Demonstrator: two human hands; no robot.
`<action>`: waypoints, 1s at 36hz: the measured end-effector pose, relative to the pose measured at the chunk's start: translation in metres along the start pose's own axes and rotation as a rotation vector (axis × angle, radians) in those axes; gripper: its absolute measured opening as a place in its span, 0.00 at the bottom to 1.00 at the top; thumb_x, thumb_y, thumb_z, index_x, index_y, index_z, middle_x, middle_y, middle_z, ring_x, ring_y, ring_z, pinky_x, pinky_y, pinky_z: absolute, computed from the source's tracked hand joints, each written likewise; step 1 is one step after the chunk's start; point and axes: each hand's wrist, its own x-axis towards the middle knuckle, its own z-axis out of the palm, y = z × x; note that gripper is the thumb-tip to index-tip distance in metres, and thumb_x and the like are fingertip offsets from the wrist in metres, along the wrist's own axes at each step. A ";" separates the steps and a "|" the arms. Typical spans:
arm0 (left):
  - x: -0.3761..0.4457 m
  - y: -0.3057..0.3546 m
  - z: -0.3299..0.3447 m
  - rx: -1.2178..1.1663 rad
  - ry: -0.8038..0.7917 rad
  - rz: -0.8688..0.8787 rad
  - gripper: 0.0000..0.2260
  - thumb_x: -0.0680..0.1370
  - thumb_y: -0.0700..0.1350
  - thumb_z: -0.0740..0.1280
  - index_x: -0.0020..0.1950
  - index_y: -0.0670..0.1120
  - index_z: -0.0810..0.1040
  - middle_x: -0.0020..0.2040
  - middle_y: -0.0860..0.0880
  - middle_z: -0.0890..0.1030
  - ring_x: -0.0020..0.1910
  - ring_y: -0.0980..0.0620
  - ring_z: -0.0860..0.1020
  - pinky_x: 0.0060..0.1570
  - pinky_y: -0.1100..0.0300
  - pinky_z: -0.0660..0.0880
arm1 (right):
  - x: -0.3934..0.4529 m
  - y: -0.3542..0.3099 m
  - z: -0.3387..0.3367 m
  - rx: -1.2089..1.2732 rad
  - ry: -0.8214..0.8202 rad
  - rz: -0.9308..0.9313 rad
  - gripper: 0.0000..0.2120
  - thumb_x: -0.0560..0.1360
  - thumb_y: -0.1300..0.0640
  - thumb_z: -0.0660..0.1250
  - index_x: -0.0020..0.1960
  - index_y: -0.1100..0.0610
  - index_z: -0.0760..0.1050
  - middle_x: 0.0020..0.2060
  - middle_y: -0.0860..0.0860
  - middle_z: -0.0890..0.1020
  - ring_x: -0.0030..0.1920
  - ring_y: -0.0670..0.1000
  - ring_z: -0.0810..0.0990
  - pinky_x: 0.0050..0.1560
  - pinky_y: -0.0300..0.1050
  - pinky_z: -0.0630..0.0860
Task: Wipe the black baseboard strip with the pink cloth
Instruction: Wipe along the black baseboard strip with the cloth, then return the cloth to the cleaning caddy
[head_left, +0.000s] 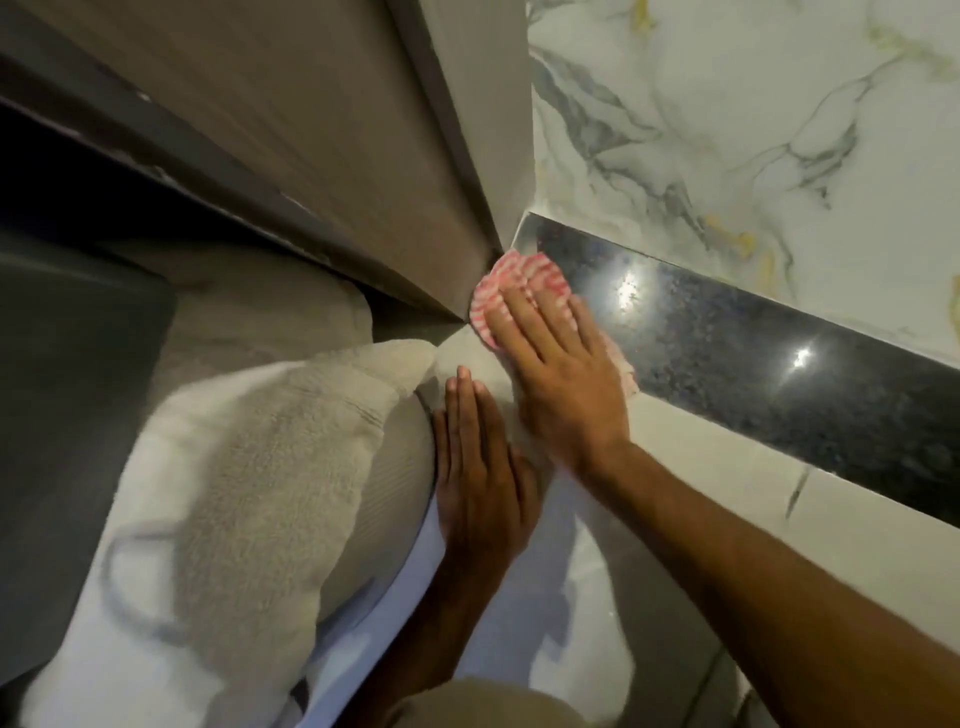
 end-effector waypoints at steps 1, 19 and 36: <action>0.001 0.003 -0.004 0.003 -0.004 0.004 0.29 0.89 0.52 0.59 0.84 0.33 0.64 0.86 0.32 0.61 0.87 0.34 0.59 0.86 0.37 0.61 | -0.017 0.000 0.002 0.030 -0.017 -0.037 0.32 0.87 0.49 0.62 0.89 0.51 0.58 0.90 0.54 0.58 0.90 0.58 0.54 0.90 0.59 0.45; -0.011 0.074 -0.381 -0.147 -0.224 0.087 0.18 0.85 0.43 0.67 0.74 0.41 0.81 0.81 0.33 0.72 0.82 0.32 0.70 0.81 0.29 0.65 | -0.250 -0.142 -0.311 1.225 0.073 0.820 0.23 0.93 0.63 0.50 0.88 0.58 0.58 0.88 0.48 0.63 0.86 0.42 0.65 0.88 0.40 0.62; -0.020 -0.123 -0.637 -0.255 -0.292 -0.368 0.25 0.86 0.37 0.58 0.85 0.42 0.67 0.85 0.38 0.67 0.83 0.37 0.67 0.82 0.36 0.64 | -0.221 -0.434 -0.441 1.099 0.239 0.670 0.21 0.92 0.58 0.59 0.84 0.56 0.69 0.84 0.50 0.73 0.84 0.48 0.71 0.86 0.44 0.67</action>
